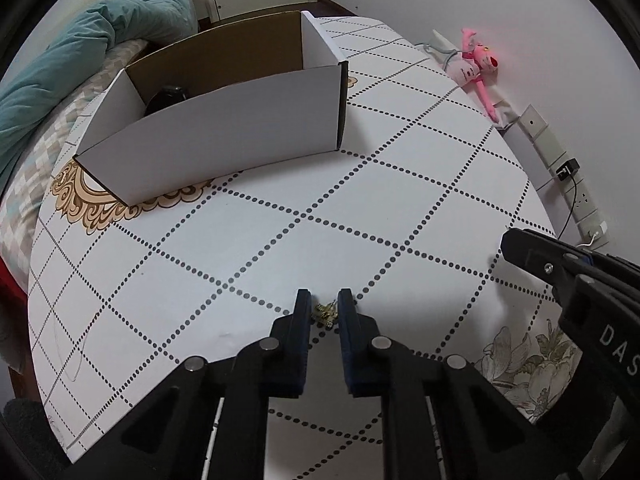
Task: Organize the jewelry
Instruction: 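Grasp a gold earring with the right tool while the left tool grasps the other earring, then carry both gold earrings into the box and open both tools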
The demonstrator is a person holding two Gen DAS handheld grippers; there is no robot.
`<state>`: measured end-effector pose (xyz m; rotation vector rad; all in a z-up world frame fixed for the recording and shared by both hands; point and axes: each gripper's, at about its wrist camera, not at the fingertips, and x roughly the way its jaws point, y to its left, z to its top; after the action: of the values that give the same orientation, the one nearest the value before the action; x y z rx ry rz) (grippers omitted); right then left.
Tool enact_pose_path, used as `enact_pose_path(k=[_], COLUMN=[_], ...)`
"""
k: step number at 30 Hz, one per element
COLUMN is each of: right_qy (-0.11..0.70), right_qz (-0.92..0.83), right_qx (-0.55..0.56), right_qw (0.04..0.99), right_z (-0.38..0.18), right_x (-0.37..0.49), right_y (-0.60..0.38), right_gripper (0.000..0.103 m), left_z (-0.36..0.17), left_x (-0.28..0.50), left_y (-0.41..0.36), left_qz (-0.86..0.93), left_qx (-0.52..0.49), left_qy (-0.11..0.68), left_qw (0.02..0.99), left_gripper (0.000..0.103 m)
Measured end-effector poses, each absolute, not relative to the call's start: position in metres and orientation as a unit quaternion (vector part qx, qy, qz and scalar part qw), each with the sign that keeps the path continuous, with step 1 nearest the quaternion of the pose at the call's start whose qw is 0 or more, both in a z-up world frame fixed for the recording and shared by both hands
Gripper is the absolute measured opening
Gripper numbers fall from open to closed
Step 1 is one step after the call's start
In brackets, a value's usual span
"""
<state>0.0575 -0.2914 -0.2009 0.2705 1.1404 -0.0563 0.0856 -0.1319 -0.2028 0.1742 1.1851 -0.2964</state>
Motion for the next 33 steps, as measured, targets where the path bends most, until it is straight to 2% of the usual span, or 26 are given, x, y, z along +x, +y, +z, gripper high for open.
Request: enact_pose_path(k=[5, 8, 15, 20, 27, 28, 30, 31, 32, 33], right_qy=[0.528, 0.519, 0.490, 0.504, 0.572, 0.574, 0.571, 0.567, 0.562, 0.557], right_qz=[-0.018, -0.002, 0.074, 0.111, 0.117, 0.112, 0.105, 0.102, 0.097, 0.093], right_qx=[0.132, 0.143, 0.149, 0.133, 0.096, 0.090, 0.085, 0.083, 0.081, 0.081], right_qw=[0.839, 0.843, 0.856, 0.846, 0.806, 0.806, 0.809, 0.813, 0.818, 0.821], right_z=[-0.188, -0.173, -0.127, -0.121, -0.145, -0.145, -0.144, -0.141, -0.138, -0.136], right_x=[0.058, 0.064, 0.128, 0.199, 0.266, 0.270, 0.272, 0.271, 0.270, 0.268], right_y=[-0.290, -0.285, -0.249, -0.218, -0.196, -0.196, -0.198, -0.200, -0.203, -0.206], right_gripper=[0.009, 0.009, 0.009, 0.009, 0.009, 0.012, 0.025, 0.039, 0.050, 0.052], left_z=[-0.188, -0.159, -0.093, -0.098, -0.120, -0.121, -0.121, -0.120, -0.120, -0.119], left_x=[0.087, 0.094, 0.171, 0.230, 0.268, 0.270, 0.270, 0.269, 0.270, 0.267], left_y=[-0.126, -0.112, -0.062, -0.041, -0.028, -0.026, -0.023, -0.021, -0.018, -0.015], left_qz=[-0.149, -0.157, -0.154, -0.141, -0.101, -0.097, -0.083, -0.073, -0.068, -0.059], left_qx=[0.062, 0.039, -0.037, -0.054, -0.032, -0.028, -0.019, -0.013, -0.013, -0.013], left_qy=[0.554, 0.541, 0.528, 0.554, 0.601, 0.602, 0.599, 0.595, 0.592, 0.586], left_qw=[0.817, 0.825, 0.834, 0.819, 0.792, 0.792, 0.796, 0.800, 0.803, 0.808], left_gripper=[0.010, 0.010, 0.011, 0.011, 0.016, 0.021, 0.039, 0.059, 0.070, 0.072])
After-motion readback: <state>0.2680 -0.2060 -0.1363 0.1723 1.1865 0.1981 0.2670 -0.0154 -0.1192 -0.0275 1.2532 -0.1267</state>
